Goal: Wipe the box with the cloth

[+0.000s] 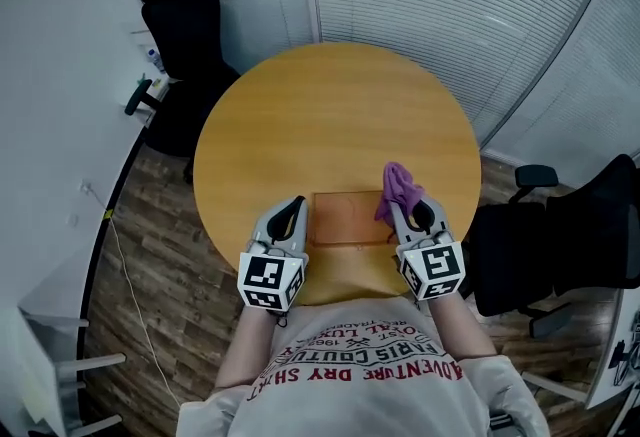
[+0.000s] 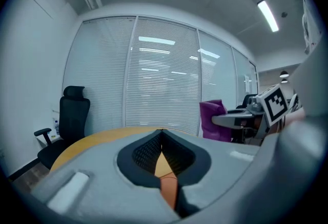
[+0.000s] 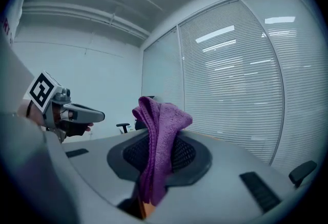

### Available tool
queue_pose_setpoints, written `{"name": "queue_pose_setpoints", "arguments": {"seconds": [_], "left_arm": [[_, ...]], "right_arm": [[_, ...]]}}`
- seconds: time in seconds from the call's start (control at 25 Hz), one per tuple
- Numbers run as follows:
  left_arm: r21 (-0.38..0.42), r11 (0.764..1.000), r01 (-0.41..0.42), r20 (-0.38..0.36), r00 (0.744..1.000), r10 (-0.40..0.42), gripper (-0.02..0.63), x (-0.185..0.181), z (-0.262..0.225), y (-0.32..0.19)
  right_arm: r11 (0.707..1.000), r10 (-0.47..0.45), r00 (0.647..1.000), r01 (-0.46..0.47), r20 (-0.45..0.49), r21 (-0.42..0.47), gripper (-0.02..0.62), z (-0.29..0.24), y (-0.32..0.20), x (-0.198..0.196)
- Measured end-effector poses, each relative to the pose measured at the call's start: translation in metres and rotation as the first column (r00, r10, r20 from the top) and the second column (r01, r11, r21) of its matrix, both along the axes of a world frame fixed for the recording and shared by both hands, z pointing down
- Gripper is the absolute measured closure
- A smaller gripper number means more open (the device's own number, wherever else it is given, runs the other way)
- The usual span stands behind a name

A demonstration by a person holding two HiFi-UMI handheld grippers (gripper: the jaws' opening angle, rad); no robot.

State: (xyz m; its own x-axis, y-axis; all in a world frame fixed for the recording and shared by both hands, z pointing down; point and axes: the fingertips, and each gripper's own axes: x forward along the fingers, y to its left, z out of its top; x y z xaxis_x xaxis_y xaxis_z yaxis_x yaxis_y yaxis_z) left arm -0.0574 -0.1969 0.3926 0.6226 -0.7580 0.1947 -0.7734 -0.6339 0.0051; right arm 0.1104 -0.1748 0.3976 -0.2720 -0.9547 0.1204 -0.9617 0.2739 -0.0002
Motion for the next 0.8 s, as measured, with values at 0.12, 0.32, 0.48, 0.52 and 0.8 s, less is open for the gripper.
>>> {"name": "queue_pose_setpoints", "arguments": {"seconds": [0.12,0.32,0.48,0.52,0.8], "left_arm": [[0.013,1.0,-0.001,-0.008,1.0,0.001,0.597,-0.001,-0.006,-0.005],[0.025,1.0,-0.009,-0.006,1.0,0.01,0.597,0.001,-0.008,-0.009],[0.029,0.999,-0.016,-0.006,1.0,0.016,0.597,0.004,-0.009,-0.011],[0.031,0.999,-0.016,-0.006,1.0,0.016,0.597,0.003,-0.01,-0.012],[0.043,0.999,-0.009,-0.033,0.999,0.01,0.597,0.0,-0.014,-0.016]], "right_arm": [[1.0,0.009,1.0,-0.009,0.001,-0.01,0.52,0.002,-0.003,0.001],[1.0,0.0,1.0,0.0,0.004,-0.011,0.522,0.004,-0.008,0.002],[1.0,-0.015,1.0,0.015,0.0,-0.008,0.522,0.004,-0.01,0.0],[1.0,-0.02,1.0,0.02,-0.003,-0.007,0.522,0.003,-0.011,-0.001],[0.999,-0.049,0.999,0.049,-0.006,-0.003,0.522,0.006,-0.018,-0.009]]}}
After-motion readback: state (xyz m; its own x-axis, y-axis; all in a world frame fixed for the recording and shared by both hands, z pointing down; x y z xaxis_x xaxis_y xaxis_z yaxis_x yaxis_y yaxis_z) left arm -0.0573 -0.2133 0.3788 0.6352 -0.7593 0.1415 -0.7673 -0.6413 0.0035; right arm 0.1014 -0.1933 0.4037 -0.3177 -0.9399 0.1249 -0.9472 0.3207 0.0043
